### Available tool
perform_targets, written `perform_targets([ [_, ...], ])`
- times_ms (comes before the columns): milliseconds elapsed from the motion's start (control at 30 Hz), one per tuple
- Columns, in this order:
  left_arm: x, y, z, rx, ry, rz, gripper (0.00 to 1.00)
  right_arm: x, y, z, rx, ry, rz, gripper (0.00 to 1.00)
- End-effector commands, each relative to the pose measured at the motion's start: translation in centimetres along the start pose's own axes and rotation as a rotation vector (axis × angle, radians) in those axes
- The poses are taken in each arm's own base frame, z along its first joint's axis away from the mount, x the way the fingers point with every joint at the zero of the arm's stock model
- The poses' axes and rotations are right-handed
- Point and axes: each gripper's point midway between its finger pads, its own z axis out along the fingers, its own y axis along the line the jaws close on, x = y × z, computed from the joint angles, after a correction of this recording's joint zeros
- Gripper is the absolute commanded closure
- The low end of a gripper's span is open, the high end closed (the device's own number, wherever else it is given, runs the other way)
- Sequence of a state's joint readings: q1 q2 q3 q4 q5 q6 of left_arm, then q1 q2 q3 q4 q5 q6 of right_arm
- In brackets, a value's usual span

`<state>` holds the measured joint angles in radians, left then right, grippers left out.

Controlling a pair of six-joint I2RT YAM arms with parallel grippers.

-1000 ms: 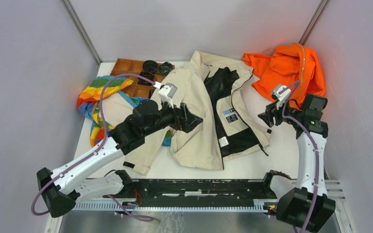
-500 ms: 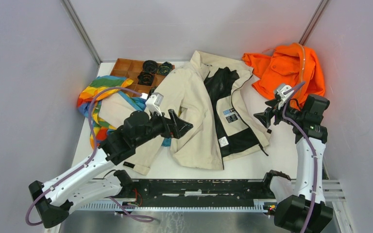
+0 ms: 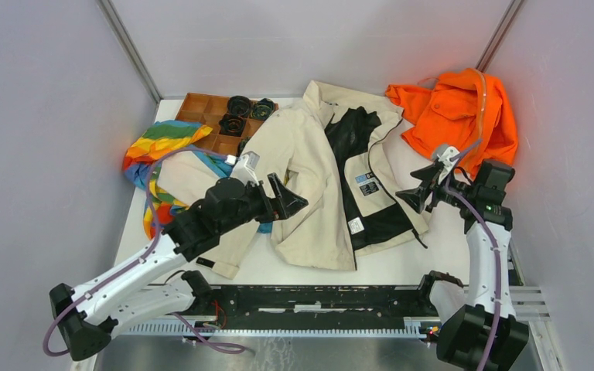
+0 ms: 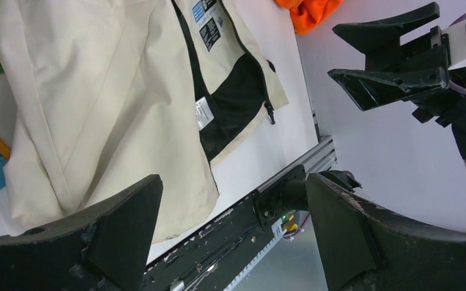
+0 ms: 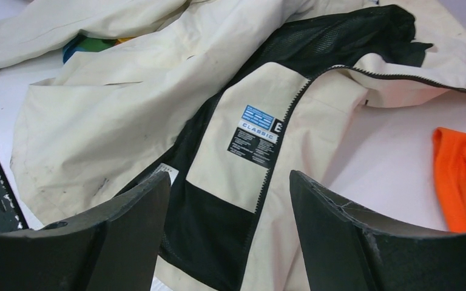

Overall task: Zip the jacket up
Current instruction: Adjust the jacket at the center of the board, then pick up the jacket from the center of the board.

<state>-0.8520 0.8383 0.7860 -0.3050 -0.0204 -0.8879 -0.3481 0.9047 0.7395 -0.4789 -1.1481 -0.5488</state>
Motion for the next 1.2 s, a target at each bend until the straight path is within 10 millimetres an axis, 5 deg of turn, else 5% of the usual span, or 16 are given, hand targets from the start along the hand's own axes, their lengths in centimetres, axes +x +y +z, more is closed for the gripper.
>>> perform_targets([
  [0, 1.8, -0.4, 1.3, -0.024, 0.092, -0.103, 0.07, 0.2, 0.5, 0.8, -0.075, -0.040, -0.038, 0.23],
  [467, 8.2, -0.7, 4.3, -0.345, 0.245, 0.161, 0.13, 3.5, 2.4, 1.4, -0.175, 0.046, -0.002, 0.23],
  [833, 4.4, -3.0, 4.0, -0.181, 0.055, 0.282, 0.02, 3.1, 2.5, 0.4, -0.120, 0.098, -0.034, 0.23],
  [1167, 2.4, -4.4, 1.8, -0.013, -0.080, 0.180, 0.00, 2.0, 2.6, 0.3, -0.085, 0.059, -0.040, 0.23],
])
